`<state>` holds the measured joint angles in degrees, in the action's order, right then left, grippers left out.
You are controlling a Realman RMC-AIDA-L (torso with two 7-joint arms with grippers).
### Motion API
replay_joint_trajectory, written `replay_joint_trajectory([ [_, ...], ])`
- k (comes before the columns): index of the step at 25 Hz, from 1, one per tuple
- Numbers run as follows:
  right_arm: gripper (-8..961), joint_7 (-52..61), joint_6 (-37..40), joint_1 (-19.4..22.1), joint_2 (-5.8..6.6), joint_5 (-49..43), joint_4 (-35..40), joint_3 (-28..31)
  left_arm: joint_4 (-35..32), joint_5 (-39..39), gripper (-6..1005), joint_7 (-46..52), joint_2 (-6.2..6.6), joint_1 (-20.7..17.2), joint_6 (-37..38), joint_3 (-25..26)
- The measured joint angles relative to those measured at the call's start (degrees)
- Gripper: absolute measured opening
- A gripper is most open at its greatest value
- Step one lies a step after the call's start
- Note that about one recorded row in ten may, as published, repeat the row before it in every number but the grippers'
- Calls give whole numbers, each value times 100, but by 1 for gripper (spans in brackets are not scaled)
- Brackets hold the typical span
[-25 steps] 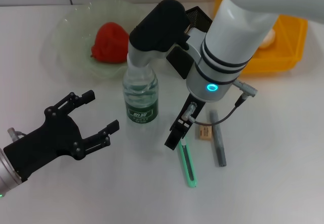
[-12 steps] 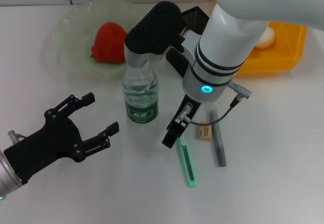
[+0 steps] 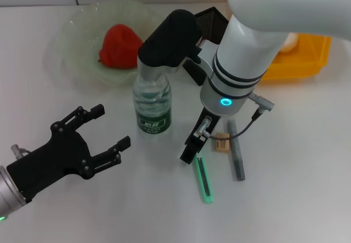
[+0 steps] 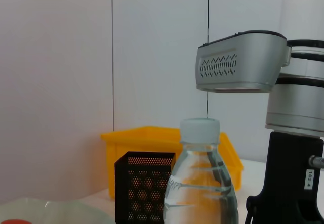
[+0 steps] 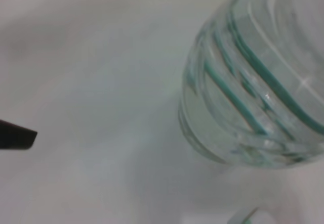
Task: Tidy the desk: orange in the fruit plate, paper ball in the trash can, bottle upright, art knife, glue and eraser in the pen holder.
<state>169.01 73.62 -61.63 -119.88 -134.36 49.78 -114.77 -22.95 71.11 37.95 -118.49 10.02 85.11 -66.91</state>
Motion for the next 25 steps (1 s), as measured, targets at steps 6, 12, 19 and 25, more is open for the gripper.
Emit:
replay_joint_trajectory([
  [6,703,-9,9,-58,0,27,-118,-38,71,6,862,-99,-8,15,-18,-6],
  [12,684,-11,38,-147,0,102,-300,-46,81,9,862,-102,-8,31,-20,-6],
  [19,420,-13,12,-147,0,113,-304,-46,141,9,862,-103,-8,114,-32,-6],
  [25,376,-19,11,-161,0,176,-302,-46,141,8,862,-104,-8,150,-44,-6],
])
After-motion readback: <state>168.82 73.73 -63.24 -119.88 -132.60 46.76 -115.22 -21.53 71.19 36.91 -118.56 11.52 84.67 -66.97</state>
